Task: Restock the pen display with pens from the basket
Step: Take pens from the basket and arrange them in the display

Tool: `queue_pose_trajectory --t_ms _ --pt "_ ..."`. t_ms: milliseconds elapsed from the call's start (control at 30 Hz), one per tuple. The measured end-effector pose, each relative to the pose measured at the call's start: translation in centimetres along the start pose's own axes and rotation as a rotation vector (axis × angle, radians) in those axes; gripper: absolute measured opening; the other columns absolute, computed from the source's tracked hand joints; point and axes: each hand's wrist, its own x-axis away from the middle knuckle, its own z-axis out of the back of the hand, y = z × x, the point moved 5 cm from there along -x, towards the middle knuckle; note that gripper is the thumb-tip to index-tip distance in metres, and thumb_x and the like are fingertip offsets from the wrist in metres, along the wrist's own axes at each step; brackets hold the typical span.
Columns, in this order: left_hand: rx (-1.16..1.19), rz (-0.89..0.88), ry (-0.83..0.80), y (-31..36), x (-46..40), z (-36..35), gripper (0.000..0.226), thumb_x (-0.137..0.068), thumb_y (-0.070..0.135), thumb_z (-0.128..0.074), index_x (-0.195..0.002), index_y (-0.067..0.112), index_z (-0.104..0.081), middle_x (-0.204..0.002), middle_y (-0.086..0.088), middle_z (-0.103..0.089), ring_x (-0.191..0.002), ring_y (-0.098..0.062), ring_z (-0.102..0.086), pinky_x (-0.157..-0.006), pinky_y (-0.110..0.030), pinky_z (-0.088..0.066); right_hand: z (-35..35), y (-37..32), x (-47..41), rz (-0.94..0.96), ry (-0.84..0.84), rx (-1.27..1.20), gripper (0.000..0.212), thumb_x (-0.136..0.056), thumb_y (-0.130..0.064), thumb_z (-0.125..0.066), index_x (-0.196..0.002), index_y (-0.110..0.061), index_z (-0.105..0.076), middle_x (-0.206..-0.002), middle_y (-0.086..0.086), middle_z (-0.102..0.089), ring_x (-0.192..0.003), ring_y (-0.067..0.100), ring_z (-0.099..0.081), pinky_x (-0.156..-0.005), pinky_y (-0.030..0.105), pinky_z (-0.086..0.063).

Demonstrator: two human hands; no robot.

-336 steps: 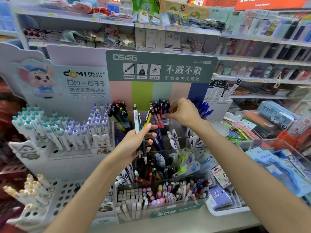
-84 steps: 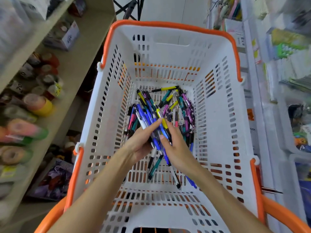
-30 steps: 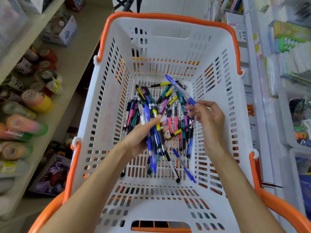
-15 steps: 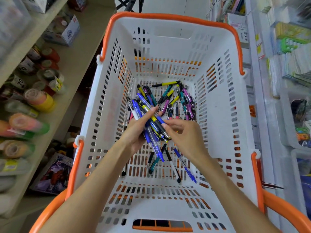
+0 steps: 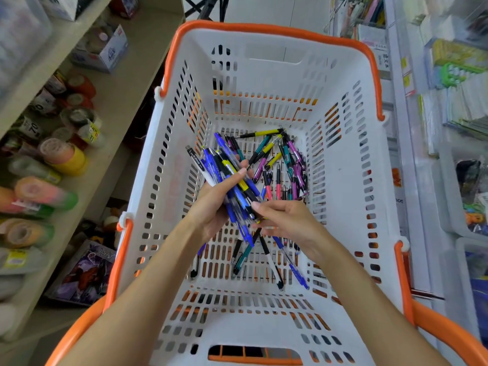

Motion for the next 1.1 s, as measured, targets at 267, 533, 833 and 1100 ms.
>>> queue_pose_trajectory --t_ms 267,533,833,1100 --pt "-0.122 0.086 -0.006 -0.3 0.3 0.2 0.026 -0.091 0.023 -0.060 -0.116 0.025 -0.068 -0.111 0.002 -0.072 -0.098 -0.010 -0.069 -0.072 -0.028 -0.058 0.7 -0.4 0.0 0.108 0.185 0.225 0.042 -0.074 -0.050 -0.074 -0.097 -0.018 -0.059 -0.105 -0.005 -0.064 -0.096 0.007 -0.064 -0.083 0.030 -0.055" --pt "-0.515 0.553 -0.402 -3.0 2.0 -1.0 0.020 -0.074 0.025 -0.070 -0.092 0.023 -0.078 -0.111 0.001 -0.072 -0.108 -0.012 -0.064 -0.097 -0.038 -0.048 2.8 -3.4 0.8 0.349 0.324 0.173 0.013 -0.093 -0.038 -0.053 -0.102 -0.030 -0.059 -0.107 -0.009 -0.060 -0.092 0.001 -0.056 -0.068 0.008 -0.044" --pt "-0.697 0.663 -0.462 -4.2 1.8 0.1 0.041 -0.076 0.022 -0.074 -0.112 0.005 -0.068 -0.103 -0.002 -0.073 -0.113 -0.017 -0.061 -0.104 -0.040 -0.044 3.4 -2.3 0.5 0.212 0.183 0.399 0.021 -0.077 -0.046 -0.072 -0.086 -0.027 -0.069 -0.095 -0.005 -0.065 -0.089 0.011 -0.062 -0.087 0.032 -0.049" --pt "-0.808 0.645 -0.519 -4.2 1.6 0.5 0.065 -0.067 0.032 -0.081 -0.121 0.002 -0.062 -0.109 -0.001 -0.072 -0.120 -0.017 -0.057 -0.111 -0.044 -0.034 2.8 -2.2 0.6 0.107 -0.051 0.387 0.022 -0.086 -0.027 -0.067 -0.107 -0.034 -0.068 -0.105 -0.009 -0.063 -0.083 -0.003 -0.055 -0.067 0.010 -0.044"
